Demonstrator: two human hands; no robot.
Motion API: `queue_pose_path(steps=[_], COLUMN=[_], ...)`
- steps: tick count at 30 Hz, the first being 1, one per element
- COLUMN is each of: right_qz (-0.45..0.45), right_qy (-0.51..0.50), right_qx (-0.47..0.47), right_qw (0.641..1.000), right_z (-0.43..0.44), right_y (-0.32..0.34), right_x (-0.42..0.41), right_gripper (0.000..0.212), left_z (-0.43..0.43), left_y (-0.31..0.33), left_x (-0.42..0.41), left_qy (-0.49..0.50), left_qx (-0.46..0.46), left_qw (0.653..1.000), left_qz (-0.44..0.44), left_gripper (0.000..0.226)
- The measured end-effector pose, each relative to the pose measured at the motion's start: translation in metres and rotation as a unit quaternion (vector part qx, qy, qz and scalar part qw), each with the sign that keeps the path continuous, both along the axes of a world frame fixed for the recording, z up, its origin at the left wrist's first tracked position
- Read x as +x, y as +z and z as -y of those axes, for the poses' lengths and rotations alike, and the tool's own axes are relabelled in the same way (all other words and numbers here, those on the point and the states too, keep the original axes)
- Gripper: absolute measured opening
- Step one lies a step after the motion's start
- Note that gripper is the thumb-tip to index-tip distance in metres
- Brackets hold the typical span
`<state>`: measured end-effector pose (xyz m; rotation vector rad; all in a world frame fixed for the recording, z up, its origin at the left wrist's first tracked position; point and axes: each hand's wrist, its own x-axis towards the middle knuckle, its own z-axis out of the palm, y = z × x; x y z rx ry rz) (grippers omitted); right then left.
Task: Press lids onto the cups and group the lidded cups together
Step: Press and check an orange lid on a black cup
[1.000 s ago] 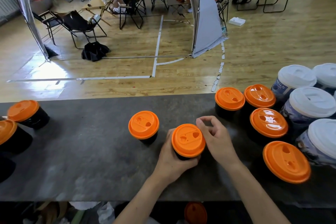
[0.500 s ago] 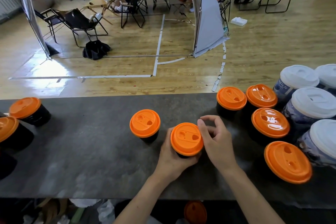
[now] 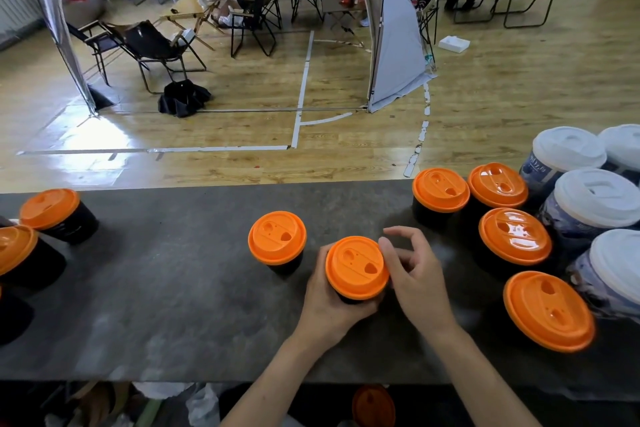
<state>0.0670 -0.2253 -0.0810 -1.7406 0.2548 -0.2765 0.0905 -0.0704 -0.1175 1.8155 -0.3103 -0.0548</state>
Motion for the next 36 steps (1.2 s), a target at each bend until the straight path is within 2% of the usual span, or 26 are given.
queue_pose_path(steps=[3, 7, 10, 13, 20, 24, 27, 29, 34, 36], right_qz=[-0.031, -0.025, 0.010, 0.042, -0.037, -0.034, -0.023, -0.016, -0.014, -0.023], right_qy=[0.016, 0.040, 0.006, -0.028, 0.013, 0.024, 0.031, 0.032, 0.042, 0.044], right_qx=[0.033, 0.041, -0.019, -0.091, 0.029, 0.041, 0.007, -0.020, -0.122, -0.133], right_qw=[0.999, 0.998, 1.000, 0.995, 0.999, 0.998, 0.999, 0.999, 0.992, 0.990], right_z=[0.002, 0.006, 0.004, -0.001, 0.002, 0.003, 0.003, 0.004, 0.007, 0.006], right_y=[0.004, 0.007, 0.005, -0.001, 0.002, 0.002, 0.003, 0.003, 0.001, 0.001], right_x=[0.008, 0.009, 0.002, -0.003, 0.009, 0.008, 0.003, 0.000, 0.001, 0.006], right_gripper=[0.016, 0.014, 0.015, 0.012, 0.025, 0.017, 0.012, 0.010, 0.011, 0.015], left_z=[-0.003, -0.002, 0.002, 0.002, -0.001, 0.000, 0.002, 0.003, 0.002, 0.000], left_y=[-0.003, 0.001, 0.004, 0.004, -0.002, 0.002, 0.007, 0.007, 0.005, 0.002], left_x=[0.003, 0.002, -0.001, -0.002, 0.002, 0.000, -0.004, -0.006, -0.003, -0.001], left_qy=[-0.017, -0.028, -0.005, 0.011, -0.021, -0.034, -0.018, -0.010, -0.005, -0.015], left_qx=[0.005, 0.000, -0.007, -0.007, -0.006, -0.011, -0.019, -0.018, -0.009, -0.005], left_qw=[1.000, 1.000, 1.000, 1.000, 1.000, 0.999, 0.999, 1.000, 1.000, 1.000], left_qz=[-0.011, -0.011, -0.004, 0.000, -0.018, -0.027, -0.024, -0.015, -0.015, -0.018], left_gripper=[0.079, 0.081, 0.088, 0.085, 0.078, 0.082, 0.102, 0.107, 0.086, 0.081])
